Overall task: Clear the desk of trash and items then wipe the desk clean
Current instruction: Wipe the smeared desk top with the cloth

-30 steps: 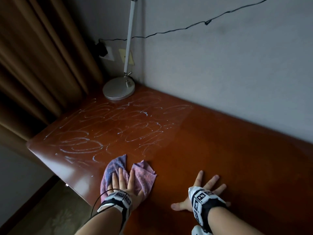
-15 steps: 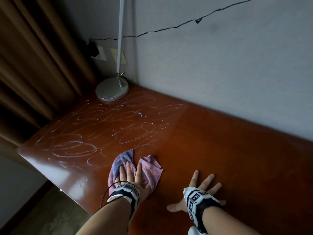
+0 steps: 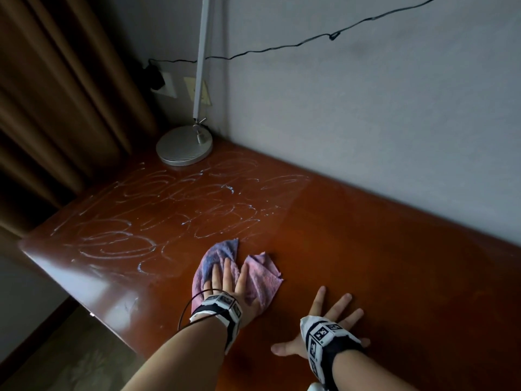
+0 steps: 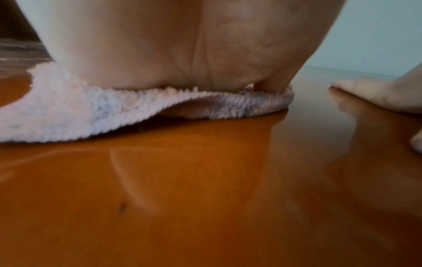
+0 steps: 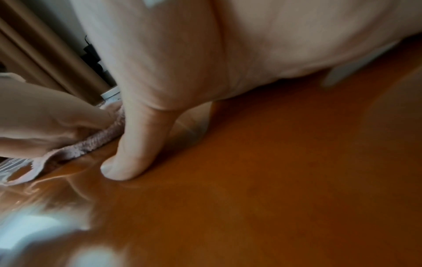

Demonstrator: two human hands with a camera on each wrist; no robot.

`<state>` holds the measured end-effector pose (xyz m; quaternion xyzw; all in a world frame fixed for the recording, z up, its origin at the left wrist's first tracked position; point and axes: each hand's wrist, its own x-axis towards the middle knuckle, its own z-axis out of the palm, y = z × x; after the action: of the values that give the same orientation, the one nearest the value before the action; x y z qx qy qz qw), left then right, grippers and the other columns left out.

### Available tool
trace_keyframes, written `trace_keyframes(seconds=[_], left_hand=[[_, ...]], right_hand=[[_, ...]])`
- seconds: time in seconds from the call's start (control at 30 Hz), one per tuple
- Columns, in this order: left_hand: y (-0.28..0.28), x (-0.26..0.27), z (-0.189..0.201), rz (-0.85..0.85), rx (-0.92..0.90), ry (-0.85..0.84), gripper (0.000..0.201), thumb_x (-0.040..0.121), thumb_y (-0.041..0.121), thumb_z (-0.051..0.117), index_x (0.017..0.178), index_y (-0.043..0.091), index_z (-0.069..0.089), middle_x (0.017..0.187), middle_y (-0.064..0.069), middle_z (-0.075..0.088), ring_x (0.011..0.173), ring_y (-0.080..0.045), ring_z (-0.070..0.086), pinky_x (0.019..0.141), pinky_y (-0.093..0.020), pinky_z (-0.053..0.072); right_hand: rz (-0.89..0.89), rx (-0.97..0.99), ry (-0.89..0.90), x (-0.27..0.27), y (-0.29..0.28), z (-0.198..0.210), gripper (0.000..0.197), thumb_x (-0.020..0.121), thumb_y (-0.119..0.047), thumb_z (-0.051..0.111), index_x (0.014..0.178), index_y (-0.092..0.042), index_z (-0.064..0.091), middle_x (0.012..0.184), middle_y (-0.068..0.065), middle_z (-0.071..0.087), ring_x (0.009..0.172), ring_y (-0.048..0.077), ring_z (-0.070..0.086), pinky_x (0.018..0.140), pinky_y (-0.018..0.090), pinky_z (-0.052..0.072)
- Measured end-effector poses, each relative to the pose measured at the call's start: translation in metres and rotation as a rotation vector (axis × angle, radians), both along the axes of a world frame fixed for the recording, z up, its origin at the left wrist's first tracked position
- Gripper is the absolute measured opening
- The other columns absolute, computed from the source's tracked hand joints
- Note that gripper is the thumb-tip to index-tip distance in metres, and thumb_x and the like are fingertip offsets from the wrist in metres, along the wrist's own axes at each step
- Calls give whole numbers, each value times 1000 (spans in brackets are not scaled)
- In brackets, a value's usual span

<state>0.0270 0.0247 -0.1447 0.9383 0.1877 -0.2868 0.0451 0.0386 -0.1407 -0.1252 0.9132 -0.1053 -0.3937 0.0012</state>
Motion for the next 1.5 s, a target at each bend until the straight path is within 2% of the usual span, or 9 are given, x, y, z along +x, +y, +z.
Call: trace_keyframes(seconds=[0.1,0.23,0.5,0.7,0.9,1.03,1.23,1.4,1.5], left_hand=[[3,15,-1,-8,6,8,84,88,64,33,147,36,-20,154,-5,-31,142,-33,-25,117,-49,-6],[7,50,0,-28,-3,-39,83,87,66,31,148,37,-17,156,-4,-28,143,-33,-22,117,-50,-6],[-10,19,2,-51,-22,4,85,88,64,32,148,34,-20,154,-5,-31,142,-32,-26,116,-50,-10],[-9,26,-2,-55,-13,1,84,87,65,32,148,35,-18,155,-6,-29,143,-34,-24,116,-49,-7],[-5,84,-1,-91,-16,-26,80,86,69,27,148,39,-16,156,-4,-26,143,-34,-21,115,-50,-10],[-3,87,2,-127,-30,-81,80,86,69,28,149,38,-12,157,-4,-23,144,-32,-19,117,-49,-8],[3,64,5,-204,-49,-26,87,80,70,26,148,36,-16,155,-5,-28,143,-32,-24,116,-49,-10],[6,85,4,-236,-74,-24,84,85,67,33,148,39,-16,154,-4,-31,142,-34,-26,113,-50,-13],[6,118,6,-262,-117,-37,81,85,66,32,147,42,-14,155,-2,-30,141,-33,-28,112,-51,-15]], right_hand=[[-3,2,29,2,-2,-2,164,33,-85,72,139,-28,-39,140,25,-47,136,52,-25,105,75,14],[-45,-7,-4,5,0,-12,143,55,-79,69,142,-33,-35,137,24,-51,136,52,-25,104,75,12],[-31,-4,49,3,1,4,163,32,-84,73,141,-30,-36,142,23,-44,136,51,-24,104,75,13],[-41,-3,72,5,0,2,165,31,-82,75,140,-30,-37,140,23,-47,135,52,-28,103,75,12],[-74,-18,114,12,1,-10,158,39,-81,75,140,-32,-38,132,24,-55,132,53,-31,102,78,6],[-41,-16,128,11,3,0,162,38,-80,76,139,-27,-39,135,27,-51,133,53,-31,105,76,7],[118,61,-83,87,-11,7,150,46,-76,76,147,-31,-26,149,16,-38,141,41,-25,109,69,11],[117,-38,-41,103,0,-6,162,35,-82,74,142,-29,-36,147,20,-41,140,44,-25,107,71,11],[98,-62,-1,107,0,-7,161,37,-81,76,141,-30,-37,146,18,-43,140,44,-26,109,71,10]])
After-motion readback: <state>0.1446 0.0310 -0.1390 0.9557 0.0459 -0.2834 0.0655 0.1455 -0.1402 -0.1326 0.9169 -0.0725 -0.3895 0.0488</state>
